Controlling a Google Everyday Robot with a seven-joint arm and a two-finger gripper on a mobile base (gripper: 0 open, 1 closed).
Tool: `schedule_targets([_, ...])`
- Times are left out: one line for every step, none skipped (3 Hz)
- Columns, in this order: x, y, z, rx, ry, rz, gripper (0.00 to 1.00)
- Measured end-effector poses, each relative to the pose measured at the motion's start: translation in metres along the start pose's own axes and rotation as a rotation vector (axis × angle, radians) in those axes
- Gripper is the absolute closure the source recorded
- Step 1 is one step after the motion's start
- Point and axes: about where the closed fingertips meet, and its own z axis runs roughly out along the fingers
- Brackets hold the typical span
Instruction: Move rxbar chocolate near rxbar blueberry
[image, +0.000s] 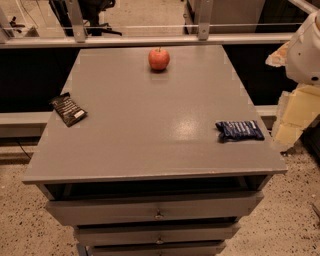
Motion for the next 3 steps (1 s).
schedule_targets([0.000,0.000,0.000,0.000,0.000,0.000,0.00])
schedule_targets([-0.015,-0.012,0.009,0.023,-0.025,-0.032,0.00])
schedule_targets([-0.090,-0.014,0.046,0.003,-0.150,-0.096,0.00])
